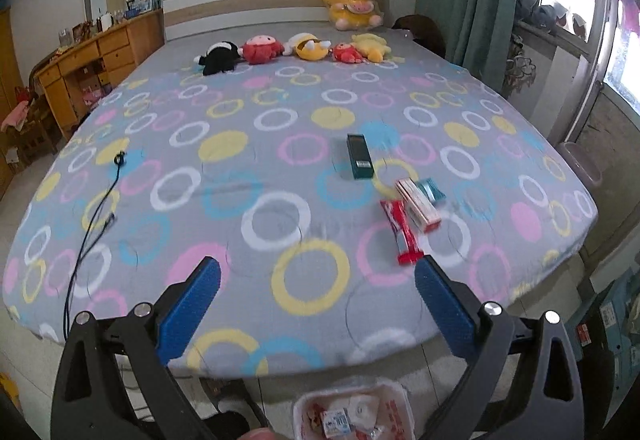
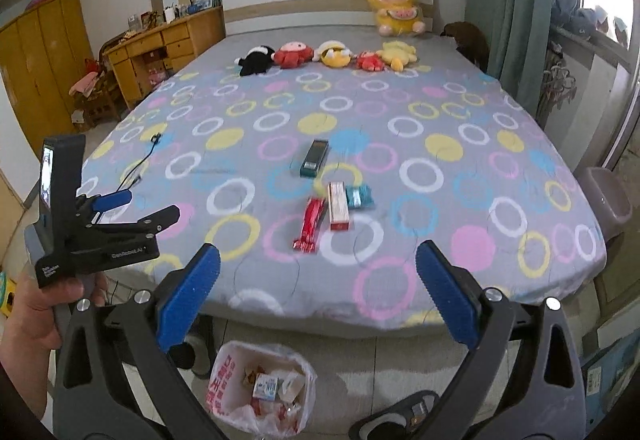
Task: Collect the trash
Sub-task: 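Raise both tools from the bag back over the bed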
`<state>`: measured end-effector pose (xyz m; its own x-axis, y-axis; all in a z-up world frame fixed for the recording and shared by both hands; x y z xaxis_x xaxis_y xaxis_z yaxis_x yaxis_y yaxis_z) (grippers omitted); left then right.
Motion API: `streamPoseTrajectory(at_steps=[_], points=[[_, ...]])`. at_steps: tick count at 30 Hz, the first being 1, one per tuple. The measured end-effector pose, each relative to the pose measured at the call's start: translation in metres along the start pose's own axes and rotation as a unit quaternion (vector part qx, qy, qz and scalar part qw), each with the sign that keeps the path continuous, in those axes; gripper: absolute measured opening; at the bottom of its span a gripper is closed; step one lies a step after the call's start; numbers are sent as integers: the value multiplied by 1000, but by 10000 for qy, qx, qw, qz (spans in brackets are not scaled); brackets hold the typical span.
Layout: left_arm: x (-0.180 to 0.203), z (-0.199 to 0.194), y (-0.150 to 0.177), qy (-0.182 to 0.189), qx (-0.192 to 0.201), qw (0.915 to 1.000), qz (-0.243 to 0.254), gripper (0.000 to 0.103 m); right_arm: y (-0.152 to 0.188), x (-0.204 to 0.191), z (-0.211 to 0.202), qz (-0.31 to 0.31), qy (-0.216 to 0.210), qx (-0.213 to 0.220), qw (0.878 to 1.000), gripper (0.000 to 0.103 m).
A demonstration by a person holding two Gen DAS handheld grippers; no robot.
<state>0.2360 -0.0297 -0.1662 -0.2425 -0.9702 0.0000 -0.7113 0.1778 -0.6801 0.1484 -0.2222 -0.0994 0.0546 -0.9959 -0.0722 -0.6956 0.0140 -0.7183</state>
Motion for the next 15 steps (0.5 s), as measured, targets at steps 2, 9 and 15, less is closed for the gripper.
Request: streamPoseTrajectory(at_steps=[2,9,15], points=[[0,9,-14,-22,-20,10000,18,95,-10,1,5,11,19,18,10000,96],[9,47,-54,42,-141,9998,112,95,-37,4,36,-59,137,-33,9999,96],[22,93,-84,-5,-275,9992,282,95,-47,11,78,-10,218,-255,9994,96]])
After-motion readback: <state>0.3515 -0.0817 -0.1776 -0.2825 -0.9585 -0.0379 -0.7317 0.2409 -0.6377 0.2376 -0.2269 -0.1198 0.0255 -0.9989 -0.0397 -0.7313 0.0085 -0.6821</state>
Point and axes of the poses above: each gripper's, at about its wrist camera, not at the fingertips, and z roughly the way its jaws point, x to its right, y to its underside, the point moved 8 cm from there along z, roughly the way its jaws point, and after that the axes turned 2 degrees about -y, right-handed, at the moved point
